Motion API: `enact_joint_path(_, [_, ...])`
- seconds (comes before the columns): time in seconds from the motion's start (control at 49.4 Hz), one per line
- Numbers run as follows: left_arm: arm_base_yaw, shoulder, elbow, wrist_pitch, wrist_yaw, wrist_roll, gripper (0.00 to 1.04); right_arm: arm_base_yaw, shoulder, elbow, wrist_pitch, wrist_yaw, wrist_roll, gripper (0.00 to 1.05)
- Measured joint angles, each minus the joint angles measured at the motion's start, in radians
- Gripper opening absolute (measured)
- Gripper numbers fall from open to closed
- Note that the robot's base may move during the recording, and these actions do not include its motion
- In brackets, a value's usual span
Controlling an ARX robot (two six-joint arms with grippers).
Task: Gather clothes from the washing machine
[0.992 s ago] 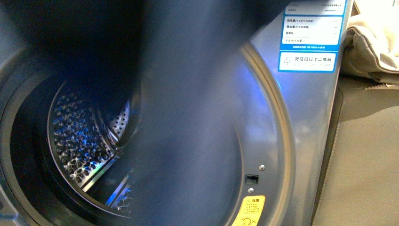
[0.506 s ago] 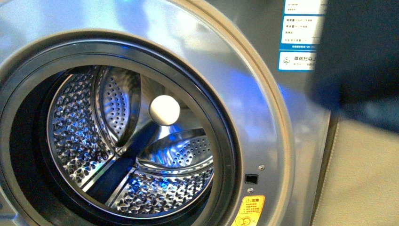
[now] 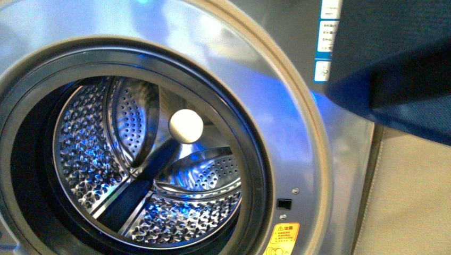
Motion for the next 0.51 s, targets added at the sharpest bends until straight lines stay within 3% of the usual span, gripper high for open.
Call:
enact_joint_path(0.223, [0.000,0.000,0.000,0.000,0.000,0.000,0.19,0.001,0.141,0.171,0.147,-0.048,0.066,0.97])
enact_joint_path(0.506, [0.000,0.000,0.000,0.000,0.001,0.000,0.19,0.262,0.346,0.447,0.176,-0.010,0.028,0.97])
